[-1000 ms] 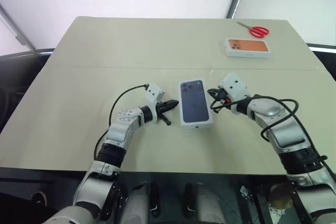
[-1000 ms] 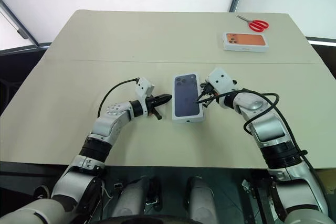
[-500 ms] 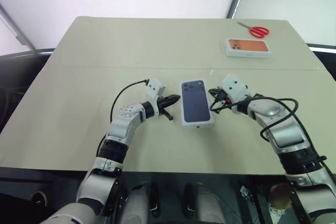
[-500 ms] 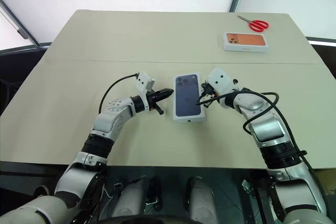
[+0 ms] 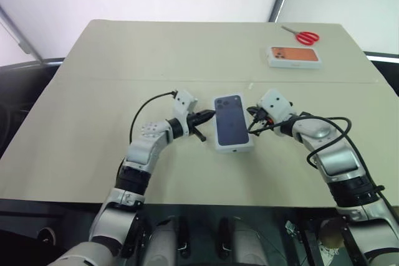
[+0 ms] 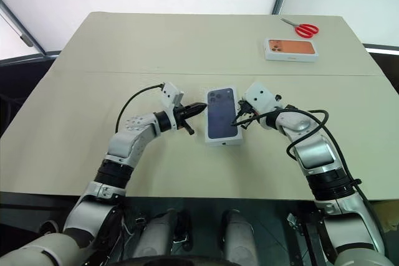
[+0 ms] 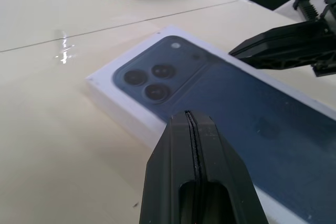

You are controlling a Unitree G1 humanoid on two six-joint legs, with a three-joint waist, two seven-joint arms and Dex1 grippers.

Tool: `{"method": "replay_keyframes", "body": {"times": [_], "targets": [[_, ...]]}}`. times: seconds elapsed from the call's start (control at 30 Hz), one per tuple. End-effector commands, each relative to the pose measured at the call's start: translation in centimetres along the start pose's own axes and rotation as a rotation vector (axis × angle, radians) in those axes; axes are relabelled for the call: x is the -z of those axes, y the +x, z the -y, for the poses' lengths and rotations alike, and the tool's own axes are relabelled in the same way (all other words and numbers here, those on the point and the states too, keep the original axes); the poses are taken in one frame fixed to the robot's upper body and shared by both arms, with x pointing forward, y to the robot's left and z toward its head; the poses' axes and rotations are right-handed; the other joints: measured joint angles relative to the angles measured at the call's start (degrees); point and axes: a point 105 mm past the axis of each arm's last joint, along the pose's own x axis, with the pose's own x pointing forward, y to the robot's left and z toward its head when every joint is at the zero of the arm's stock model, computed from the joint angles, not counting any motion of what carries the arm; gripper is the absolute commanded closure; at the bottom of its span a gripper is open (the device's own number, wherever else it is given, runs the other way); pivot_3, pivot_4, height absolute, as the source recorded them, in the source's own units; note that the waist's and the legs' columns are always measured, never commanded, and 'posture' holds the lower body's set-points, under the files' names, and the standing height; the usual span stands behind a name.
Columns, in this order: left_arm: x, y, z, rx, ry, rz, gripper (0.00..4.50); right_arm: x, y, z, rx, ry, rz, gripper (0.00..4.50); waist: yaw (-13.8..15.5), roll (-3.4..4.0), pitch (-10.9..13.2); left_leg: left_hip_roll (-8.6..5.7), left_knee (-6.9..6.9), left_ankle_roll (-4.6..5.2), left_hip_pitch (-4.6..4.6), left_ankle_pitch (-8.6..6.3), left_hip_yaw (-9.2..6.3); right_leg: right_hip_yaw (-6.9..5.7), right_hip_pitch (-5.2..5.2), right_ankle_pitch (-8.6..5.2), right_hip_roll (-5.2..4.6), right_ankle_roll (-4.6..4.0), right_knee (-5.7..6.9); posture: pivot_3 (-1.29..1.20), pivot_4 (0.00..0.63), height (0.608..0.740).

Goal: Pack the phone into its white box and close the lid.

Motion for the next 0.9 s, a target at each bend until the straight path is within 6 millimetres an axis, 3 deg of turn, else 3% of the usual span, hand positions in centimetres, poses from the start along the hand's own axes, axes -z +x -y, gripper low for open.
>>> {"method": "replay_keyframes", "body": {"times": [0.03, 0.2, 0.27, 0.47, 0.63, 0.9], "targets": [[-0.6, -0.4, 0.4, 0.029, 0.0, 0.013, 4.5, -0.9, -0.5, 0.8, 0.021, -0.025, 0.037, 4.44, 0.0, 0.0, 0.0, 0.0, 0.0, 0.0, 0.0, 0.0, 0.0, 0.0, 0.0, 0.0, 0.0, 0.0, 0.0, 0.0, 0.15, 0.738], [2.5, 0.0, 2.3, 0.112, -0.001, -0.119, 4.5, -0.9, -1.1, 0.3, -0.043, -0.039, 0.036, 4.44, 0.0, 0.01, 0.0, -0.01, 0.01, 0.0, 0.01, 0.0, 0.0, 0.0, 0.01, 0.0, 0.02, 0.0, 0.01, 0.0, 0.15, 0.738], [2.8, 0.4, 3.0, 0.136, -0.011, -0.124, 4.5, -0.7, -1.2, 0.1, -0.071, -0.062, 0.015, 4.44, 0.2, 0.01, 0.0, -0.02, 0.01, 0.0, 0.0, 0.0, 0.0, -0.01, 0.02, 0.0, 0.01, 0.0, 0.0, 0.0, 0.15, 0.738], [2.4, 1.5, 3.3, 0.128, -0.03, -0.093, 4.5, -1.6, -1.4, -1.0, -0.122, -0.061, 0.035, 4.44, 0.2, 0.03, 0.0, 0.05, 0.29, 0.09, 0.0, -0.07, -0.1, -0.07, 0.13, 0.0, -0.01, 0.0, 0.05, 0.0, 0.15, 0.738], [0.5, 1.5, 2.9, 0.112, -0.042, -0.022, 4.5, -1.0, -1.5, -1.1, -0.126, -0.065, 0.012, 4.44, 0.3, 0.03, 0.0, 0.1, 0.53, 0.2, -0.06, -0.16, -0.15, -0.09, 0.21, 0.0, -0.09, 0.0, 0.05, 0.0, 0.15, 0.738], [-0.1, 1.8, 3.1, 0.116, -0.04, -0.009, 4.5, -0.4, -1.4, -0.7, -0.111, -0.076, -0.012, 4.44, 0.1, 0.03, 0.0, 0.11, 0.56, 0.21, -0.1, -0.17, -0.14, -0.1, 0.19, 0.0, -0.09, 0.0, 0.05, 0.0, 0.15, 0.738]]}}
